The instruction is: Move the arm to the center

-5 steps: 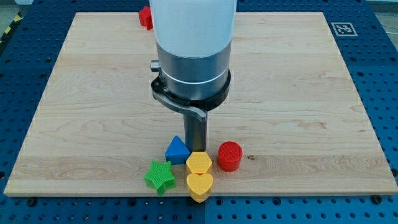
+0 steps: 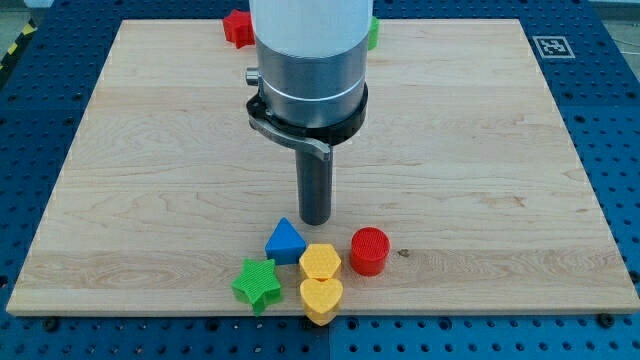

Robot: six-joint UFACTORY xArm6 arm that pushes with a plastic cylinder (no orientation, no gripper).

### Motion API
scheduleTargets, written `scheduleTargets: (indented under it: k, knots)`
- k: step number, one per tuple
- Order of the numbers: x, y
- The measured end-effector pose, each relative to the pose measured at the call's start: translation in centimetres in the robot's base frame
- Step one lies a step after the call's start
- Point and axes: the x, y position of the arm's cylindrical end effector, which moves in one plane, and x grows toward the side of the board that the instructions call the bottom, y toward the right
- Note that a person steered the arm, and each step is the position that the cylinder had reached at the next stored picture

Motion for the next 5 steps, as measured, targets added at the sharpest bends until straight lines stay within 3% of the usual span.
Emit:
scheduleTargets:
  k: [1, 3, 5]
  knots:
    - [-0.9, 0.0]
    - [-7.0, -1.1]
    - [-8.1, -1.7]
